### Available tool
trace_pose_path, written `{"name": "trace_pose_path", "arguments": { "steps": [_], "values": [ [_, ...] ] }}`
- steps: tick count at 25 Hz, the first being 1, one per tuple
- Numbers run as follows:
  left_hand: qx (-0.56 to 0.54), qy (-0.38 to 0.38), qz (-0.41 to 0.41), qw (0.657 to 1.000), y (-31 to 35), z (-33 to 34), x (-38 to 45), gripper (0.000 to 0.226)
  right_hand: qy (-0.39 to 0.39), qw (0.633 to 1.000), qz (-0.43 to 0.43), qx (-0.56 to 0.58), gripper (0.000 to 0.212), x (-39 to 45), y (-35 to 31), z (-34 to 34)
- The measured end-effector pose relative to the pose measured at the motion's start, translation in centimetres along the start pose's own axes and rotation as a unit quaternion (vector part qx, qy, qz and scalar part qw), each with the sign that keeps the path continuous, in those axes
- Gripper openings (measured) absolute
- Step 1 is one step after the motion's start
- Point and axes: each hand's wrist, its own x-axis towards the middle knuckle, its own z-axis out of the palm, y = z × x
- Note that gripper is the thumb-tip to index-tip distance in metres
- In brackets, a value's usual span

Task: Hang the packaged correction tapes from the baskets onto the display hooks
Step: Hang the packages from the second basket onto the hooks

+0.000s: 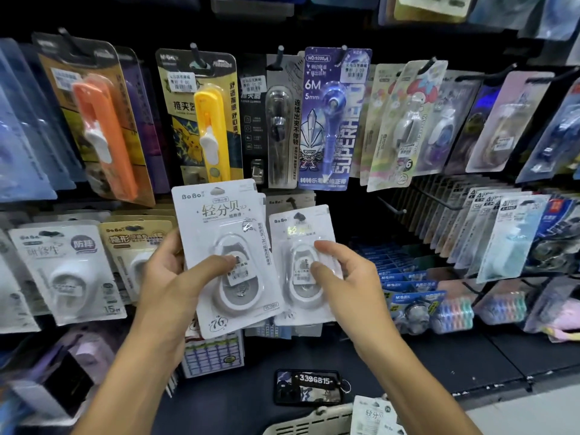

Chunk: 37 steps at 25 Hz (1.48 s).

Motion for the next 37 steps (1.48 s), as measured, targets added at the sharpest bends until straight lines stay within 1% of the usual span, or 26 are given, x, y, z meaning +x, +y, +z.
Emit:
{"name": "trace_pose_path", "arguments": {
  "steps": [2, 3, 4, 5, 6, 7, 8, 10, 12, 15, 17, 19, 21, 22, 23, 24, 25, 26, 27, 28, 29, 30, 31, 32, 34, 37],
  "values": [
    [0.01, -0.007, -0.008, 1.0, -0.3, 0.1, 0.0, 0.065, -0.039, 0.997, -0.001, -0.074, 0.042, 0.6, 0.0, 0.4],
    [0.016, -0.015, -0.011, 1.0, -0.5, 0.3, 0.0, 0.067, -0.032, 0.994, -0.014, -0.1, 0.048, 0.7, 0.0, 0.6],
    [0.02, -0.028, -0.017, 0.999, -0.7, 0.6, -0.1, 0.064, -0.024, 0.995, -0.038, -0.091, 0.053, 0.5, 0.0, 0.8],
    [0.026, -0.049, -0.024, 0.998, -0.9, 0.9, -0.3, 0.065, -0.031, 0.997, -0.056, -0.03, 0.058, 0.2, 0.0, 0.9],
    [0.033, -0.073, -0.034, 0.996, -1.2, 1.2, -0.4, 0.067, -0.055, 0.995, -0.059, 0.057, 0.064, -0.1, 0.1, 1.1],
    [0.037, -0.095, -0.044, 0.994, -1.6, 1.4, -0.4, 0.069, -0.075, 0.989, -0.054, 0.117, 0.069, -0.5, 0.3, 1.3],
    [0.038, -0.109, -0.058, 0.992, -1.8, 1.6, -0.4, 0.068, -0.071, 0.984, -0.052, 0.153, 0.071, -0.7, 0.5, 1.4],
    [0.014, -0.116, -0.082, 0.99, -1.9, 1.7, -0.4, 0.062, -0.02, 0.979, -0.052, 0.197, 0.063, -0.8, 0.3, 1.2],
    [-0.01, -0.088, -0.092, 0.992, -1.9, 1.5, -0.3, 0.051, 0.034, 0.978, -0.043, 0.2, 0.05, -0.6, 0.1, 0.5],
    [0.026, 0.024, -0.058, 0.998, -1.5, 1.2, 0.0, 0.035, 0.057, 0.992, -0.045, 0.099, 0.024, -0.6, 0.7, -1.0],
    [0.014, 0.07, -0.022, 0.997, -0.9, 0.9, 0.2, 0.036, 0.064, 0.996, -0.045, 0.04, 0.02, -0.3, 0.8, -0.8],
    [-0.018, 0.079, -0.009, 0.997, -0.5, 0.9, 0.1, 0.035, 0.064, 0.996, -0.046, -0.049, 0.026, 0.6, 0.4, -0.1],
    [-0.001, 0.077, -0.01, 0.997, -0.8, 1.2, 0.0, 0.034, 0.037, 0.983, -0.048, -0.172, 0.04, 1.6, 0.1, 0.7],
    [0.011, 0.072, -0.013, 0.997, -1.2, 1.5, -0.1, 0.033, 0.027, 0.975, -0.061, -0.213, 0.046, 1.6, 0.0, 1.0],
    [0.018, 0.06, -0.018, 0.998, -1.4, 1.9, -0.1, 0.032, 0.008, 0.973, -0.09, -0.212, 0.049, 1.3, 0.0, 1.3],
    [0.018, 0.035, -0.024, 0.999, -1.5, 2.4, -0.1, 0.032, -0.026, 0.98, -0.118, -0.156, 0.049, 0.7, 0.2, 1.6],
    [0.01, -0.002, -0.033, 0.999, -1.7, 2.8, 0.0, 0.032, -0.074, 0.989, -0.119, -0.057, 0.049, -0.1, 0.4, 1.9],
    [0.006, -0.049, -0.047, 0.998, -1.7, 3.3, -0.1, 0.032, -0.112, 0.987, -0.108, 0.038, 0.05, -0.8, 0.7, 2.2],
    [0.026, -0.094, -0.051, 0.994, -2.0, 3.7, -0.2, 0.03, -0.119, 0.982, -0.097, 0.107, 0.05, -1.1, 1.1, 2.2],
    [0.088, -0.115, -0.031, 0.989, -2.3, 3.9, -0.2, 0.027, -0.095, 0.981, -0.09, 0.141, 0.047, -1.0, 1.4, 2.1],
    [0.203, -0.106, 0.016, 0.973, -2.7, 3.8, 0.0, 0.031, -0.066, 0.981, -0.085, 0.163, 0.044, -0.9, 1.4, 1.8],
    [0.344, -0.071, 0.076, 0.933, -3.2, 3.4, 0.2, 0.04, -0.04, 0.981, -0.077, 0.171, 0.043, -0.7, 1.3, 1.3],
    [0.459, -0.025, 0.13, 0.879, -3.5, 3.1, 0.5, 0.049, -0.02, 0.985, -0.066, 0.158, 0.042, -0.6, 1.4, 0.8],
    [0.522, -0.001, 0.152, 0.839, -3.6, 2.8, 0.7, 0.056, -0.01, 0.989, -0.057, 0.137, 0.042, -0.6, 1.7, 0.2],
    [0.577, -0.024, 0.128, 0.806, -4.1, 2.3, 1.3, 0.067, -0.002, 0.994, -0.05, 0.097, 0.042, -1.0, 2.0, -0.6],
    [0.616, -0.058, 0.101, 0.779, -5.1, 2.1, 1.6, 0.074, 0.009, 0.997, -0.054, 0.051, 0.041, -1.2, 2.1, -0.6]
  ]
}}
